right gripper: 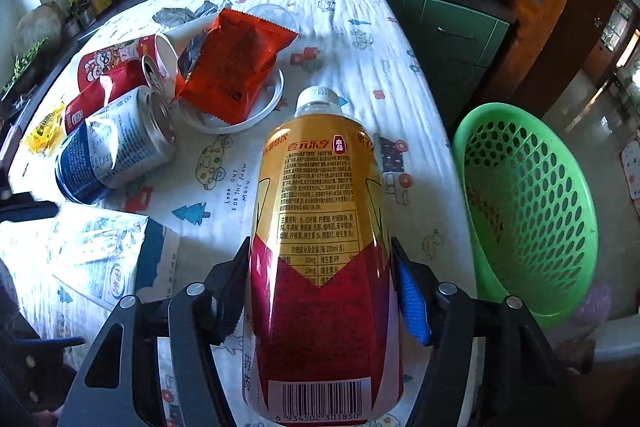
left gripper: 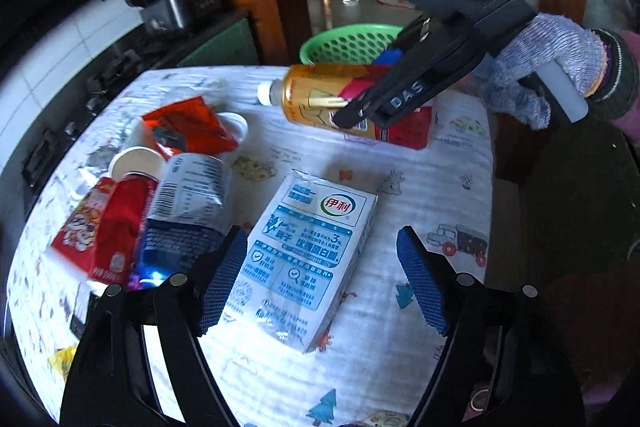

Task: Collect trash
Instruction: 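Carry the bottle into the green basket with the right gripper while the left gripper grasps the milk carton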

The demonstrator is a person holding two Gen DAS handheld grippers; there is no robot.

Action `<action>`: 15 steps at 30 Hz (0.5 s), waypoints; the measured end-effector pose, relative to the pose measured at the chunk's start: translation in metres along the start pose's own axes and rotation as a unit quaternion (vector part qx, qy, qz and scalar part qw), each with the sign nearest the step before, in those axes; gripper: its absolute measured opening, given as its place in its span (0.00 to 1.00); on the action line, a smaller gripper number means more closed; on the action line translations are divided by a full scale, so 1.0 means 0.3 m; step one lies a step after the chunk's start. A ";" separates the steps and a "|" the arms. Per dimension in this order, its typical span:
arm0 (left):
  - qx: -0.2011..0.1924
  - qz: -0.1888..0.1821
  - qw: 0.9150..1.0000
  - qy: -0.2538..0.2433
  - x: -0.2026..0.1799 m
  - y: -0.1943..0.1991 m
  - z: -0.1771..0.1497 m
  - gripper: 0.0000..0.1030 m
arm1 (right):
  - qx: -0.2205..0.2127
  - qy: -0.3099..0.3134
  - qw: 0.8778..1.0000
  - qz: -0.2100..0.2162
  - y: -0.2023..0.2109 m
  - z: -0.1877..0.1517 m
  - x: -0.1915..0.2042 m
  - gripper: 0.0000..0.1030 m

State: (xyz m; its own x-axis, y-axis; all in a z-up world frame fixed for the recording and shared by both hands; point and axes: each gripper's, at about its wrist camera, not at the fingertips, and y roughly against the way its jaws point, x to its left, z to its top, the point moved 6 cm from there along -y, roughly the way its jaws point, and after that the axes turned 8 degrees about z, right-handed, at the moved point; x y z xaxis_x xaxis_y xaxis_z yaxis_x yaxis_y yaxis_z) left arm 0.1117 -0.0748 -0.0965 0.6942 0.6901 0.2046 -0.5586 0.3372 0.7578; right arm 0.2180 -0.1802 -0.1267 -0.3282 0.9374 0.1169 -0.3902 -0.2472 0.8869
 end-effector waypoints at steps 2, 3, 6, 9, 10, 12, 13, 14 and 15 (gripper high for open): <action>0.007 -0.004 1.000 -0.002 0.015 -0.031 0.003 0.77 | -0.006 -0.003 1.000 0.002 0.014 -0.004 -0.006 0.60; 0.011 -0.010 1.000 -0.002 0.021 -0.043 0.005 0.77 | -0.011 -0.005 1.000 0.001 0.025 -0.005 -0.012 0.60; 0.022 -0.022 0.999 -0.008 0.033 -0.081 0.008 0.77 | -0.017 -0.009 1.000 0.007 0.047 -0.008 -0.021 0.60; 0.037 -0.034 0.999 -0.011 0.038 -0.114 0.006 0.77 | -0.026 -0.012 1.000 0.009 0.074 -0.012 -0.034 0.60; 0.042 -0.038 0.998 -0.012 0.039 -0.124 0.005 0.77 | -0.030 -0.012 0.999 0.009 0.086 -0.012 -0.038 0.60; 0.047 -0.037 0.998 -0.020 0.034 -0.132 -0.001 0.77 | -0.037 -0.015 0.999 0.007 0.105 -0.011 -0.050 0.60; 0.048 -0.038 0.998 -0.023 0.031 -0.135 -0.003 0.77 | -0.040 -0.017 0.999 0.007 0.113 -0.010 -0.059 0.60; 0.050 -0.039 0.998 -0.024 0.027 -0.135 -0.004 0.77 | -0.043 -0.019 0.999 0.006 0.121 -0.010 -0.067 0.60; 0.050 -0.040 0.998 -0.026 0.024 -0.135 -0.004 0.77 | -0.047 -0.023 0.999 0.003 0.131 -0.008 -0.082 0.60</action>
State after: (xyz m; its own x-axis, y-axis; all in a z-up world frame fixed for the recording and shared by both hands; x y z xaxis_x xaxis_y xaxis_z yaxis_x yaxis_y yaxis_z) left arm 0.1388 -0.0828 -0.1267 0.7588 0.6287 0.1704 -0.4541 0.3230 0.8304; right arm 0.2087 -0.2137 -0.0958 -0.2926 0.9452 0.1447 -0.4679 -0.2735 0.8404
